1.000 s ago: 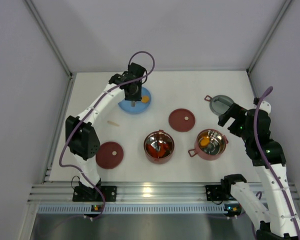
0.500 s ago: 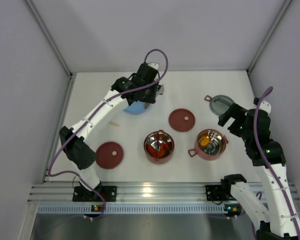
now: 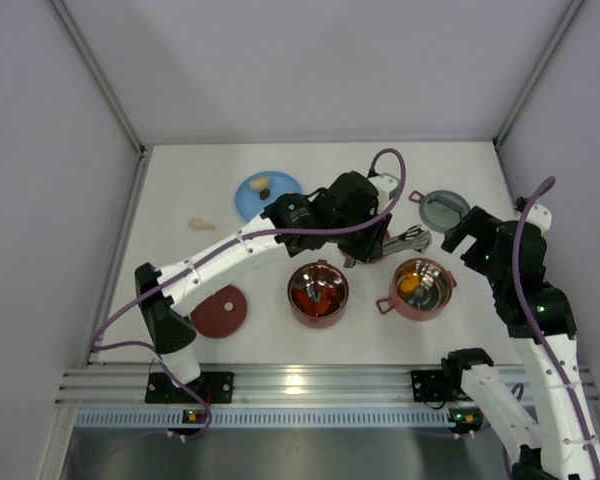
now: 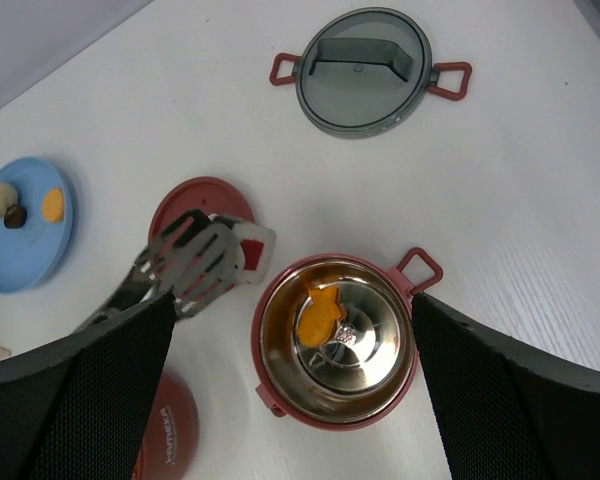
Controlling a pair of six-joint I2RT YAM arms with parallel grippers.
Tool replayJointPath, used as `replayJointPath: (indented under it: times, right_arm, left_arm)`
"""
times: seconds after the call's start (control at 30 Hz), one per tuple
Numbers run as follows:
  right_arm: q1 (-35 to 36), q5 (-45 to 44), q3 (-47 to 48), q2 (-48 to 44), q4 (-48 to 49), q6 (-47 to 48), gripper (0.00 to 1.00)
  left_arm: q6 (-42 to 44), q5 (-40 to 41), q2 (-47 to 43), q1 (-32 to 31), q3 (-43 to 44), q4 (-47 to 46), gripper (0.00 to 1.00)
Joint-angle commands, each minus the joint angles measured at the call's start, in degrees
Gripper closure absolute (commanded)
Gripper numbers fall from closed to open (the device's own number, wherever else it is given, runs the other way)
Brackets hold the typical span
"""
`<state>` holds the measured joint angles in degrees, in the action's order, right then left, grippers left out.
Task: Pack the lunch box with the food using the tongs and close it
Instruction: Pick up the fake food from the plate, then place the fake food in the packing box.
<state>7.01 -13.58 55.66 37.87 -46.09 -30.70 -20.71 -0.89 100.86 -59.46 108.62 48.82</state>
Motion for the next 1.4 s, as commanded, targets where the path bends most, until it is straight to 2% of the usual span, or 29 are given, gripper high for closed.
replayJointPath:
  times: [0.0,0.13,0.57,0.97,1.1,1.37]
  right_arm:
    - [-0.59,-1.62,2.7,-0.6,-0.23,-0.42,0.01]
    - [-0.59,-1.71,2.52,-0.78,-0.5,-0.5,0.01]
    - [-0.59,-1.89,1.82,-1.04,-0.41,-0.15,0.01]
    - [-0.59,-1.88,1.38,-1.04,-0.23,0.55,0.0]
    - [-0.59,-1.8,1.29,-1.04,-0.06,0.55,0.0]
    - [-0.59,-1.27,1.03,-0.69,0.21,0.55,0.0]
  left_arm:
    - [-0.74,-3.95,-3.12,-1.79,-0.69,-4.96,1.0]
    - [-1.26,-6.49,-2.42,-3.81,-2.88,-5.49,1.0]
    - [-2.84,-12.12,1.97,-4.87,-6.84,-9.0,0.98]
    - [-3.2,-12.04,6.45,-4.87,-5.96,-10.23,0.95]
    - [-2.93,-12.03,7.33,-4.87,-5.87,-10.06,0.89]
    - [-2.23,-10.2,8.91,-4.87,-3.85,-7.16,0.61]
